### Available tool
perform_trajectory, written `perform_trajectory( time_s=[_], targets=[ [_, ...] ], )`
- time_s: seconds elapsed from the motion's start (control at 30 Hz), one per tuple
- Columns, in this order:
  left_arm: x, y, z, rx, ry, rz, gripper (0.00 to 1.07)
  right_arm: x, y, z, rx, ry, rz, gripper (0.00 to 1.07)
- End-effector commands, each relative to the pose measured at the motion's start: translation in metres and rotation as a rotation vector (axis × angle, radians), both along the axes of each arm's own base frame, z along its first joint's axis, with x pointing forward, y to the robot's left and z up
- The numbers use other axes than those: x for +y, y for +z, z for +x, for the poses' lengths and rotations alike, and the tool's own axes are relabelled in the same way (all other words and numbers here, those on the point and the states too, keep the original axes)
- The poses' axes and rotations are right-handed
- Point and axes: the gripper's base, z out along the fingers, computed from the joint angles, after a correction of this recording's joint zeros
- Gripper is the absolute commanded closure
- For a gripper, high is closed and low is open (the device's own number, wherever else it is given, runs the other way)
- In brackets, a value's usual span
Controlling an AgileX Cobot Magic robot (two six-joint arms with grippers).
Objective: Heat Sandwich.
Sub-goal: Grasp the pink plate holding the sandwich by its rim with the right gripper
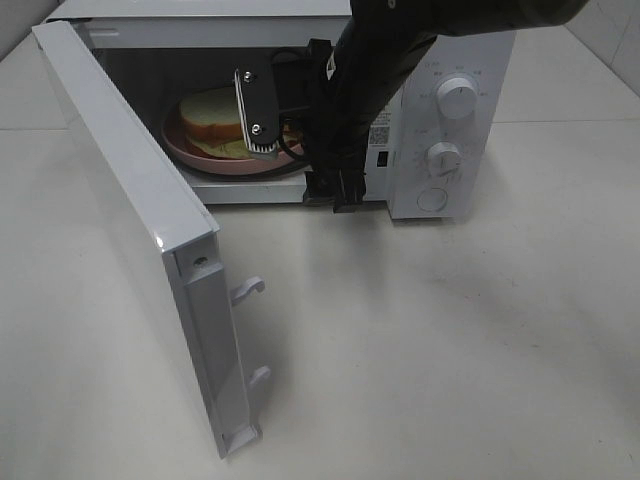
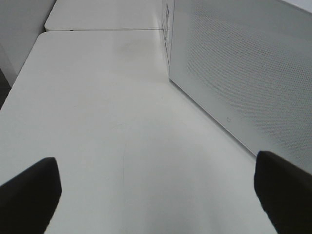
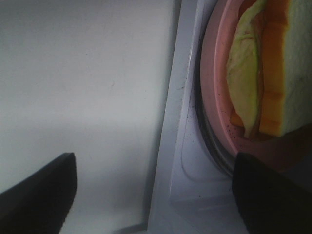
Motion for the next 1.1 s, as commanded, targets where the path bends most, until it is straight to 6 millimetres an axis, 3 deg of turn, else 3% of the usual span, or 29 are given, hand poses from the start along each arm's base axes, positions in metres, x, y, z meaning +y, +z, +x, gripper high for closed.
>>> perform_trajectory(
  time_s=[0.03,0.67,1.1],
  targets=[
    [0.0,0.0,-0.003,-0.022,0.004,-0.003,0.03,0.006,-0.006,0.007,-0.009,0.004,0.008,0.24],
    [0.0,0.0,-0.003,-0.022,0.004,-0.003,0.03,0.04,-0.04,0.054,-0.027,-0.007,0.03,0.27],
    [0.0,0.0,-0.003,-0.022,0.004,-0.003,0.03,0.047,-0.062,0.064,0.003,-0.01,0.01,0.3]
  ],
)
